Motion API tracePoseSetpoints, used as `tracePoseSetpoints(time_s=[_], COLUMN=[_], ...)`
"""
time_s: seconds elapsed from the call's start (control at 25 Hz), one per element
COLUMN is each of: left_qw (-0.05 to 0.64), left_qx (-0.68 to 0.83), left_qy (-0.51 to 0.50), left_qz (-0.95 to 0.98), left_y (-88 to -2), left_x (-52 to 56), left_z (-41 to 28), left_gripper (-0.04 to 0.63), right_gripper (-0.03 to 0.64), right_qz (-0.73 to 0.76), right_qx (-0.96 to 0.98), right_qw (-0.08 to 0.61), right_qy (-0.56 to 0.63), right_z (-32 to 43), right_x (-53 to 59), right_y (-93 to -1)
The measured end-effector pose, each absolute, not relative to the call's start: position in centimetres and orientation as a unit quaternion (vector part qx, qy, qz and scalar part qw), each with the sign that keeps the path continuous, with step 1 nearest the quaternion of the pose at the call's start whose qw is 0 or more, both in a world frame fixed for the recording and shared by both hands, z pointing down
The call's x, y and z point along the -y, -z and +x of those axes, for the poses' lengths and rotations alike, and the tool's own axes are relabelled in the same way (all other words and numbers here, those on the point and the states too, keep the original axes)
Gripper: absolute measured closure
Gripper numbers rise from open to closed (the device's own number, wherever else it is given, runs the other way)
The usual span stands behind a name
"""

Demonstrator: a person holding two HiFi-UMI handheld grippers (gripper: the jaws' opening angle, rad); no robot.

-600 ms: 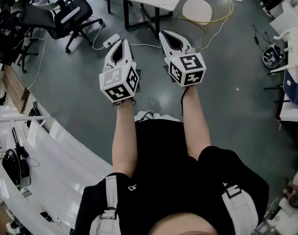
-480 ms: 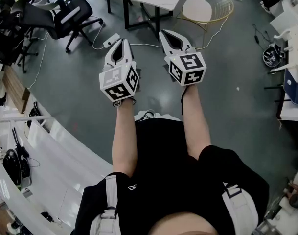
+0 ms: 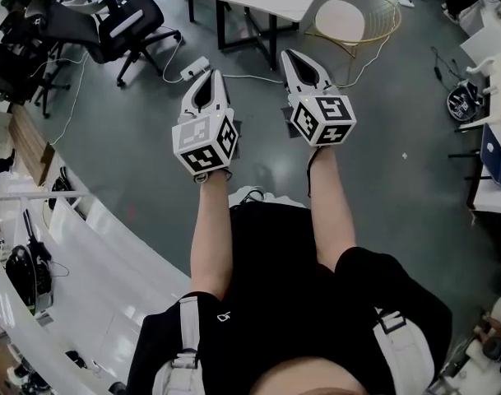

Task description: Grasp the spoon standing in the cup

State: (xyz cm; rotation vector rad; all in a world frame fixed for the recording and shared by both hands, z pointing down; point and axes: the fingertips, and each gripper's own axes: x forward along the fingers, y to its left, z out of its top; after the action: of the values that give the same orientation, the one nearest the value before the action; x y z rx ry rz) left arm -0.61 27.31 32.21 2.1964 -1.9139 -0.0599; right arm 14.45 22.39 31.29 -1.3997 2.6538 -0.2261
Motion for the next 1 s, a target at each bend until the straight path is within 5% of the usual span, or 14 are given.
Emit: tracePoseSetpoints(time_s=[1.0], left_qw=[0.179], left_qx=[0.631], left_qy=[0.025], left_qz=[0.754], left_y=[-37.1], left_x=[-14.9], left_z=[-10.8], left_gripper=[0.58], right_gripper=[0.611], right_qz=[-0.475], right_qx=[-0.872], right_qw=[0.039], right_qy=[0.111], right_z=[4.2], right_x=[-10.9], right_y=[-35.5])
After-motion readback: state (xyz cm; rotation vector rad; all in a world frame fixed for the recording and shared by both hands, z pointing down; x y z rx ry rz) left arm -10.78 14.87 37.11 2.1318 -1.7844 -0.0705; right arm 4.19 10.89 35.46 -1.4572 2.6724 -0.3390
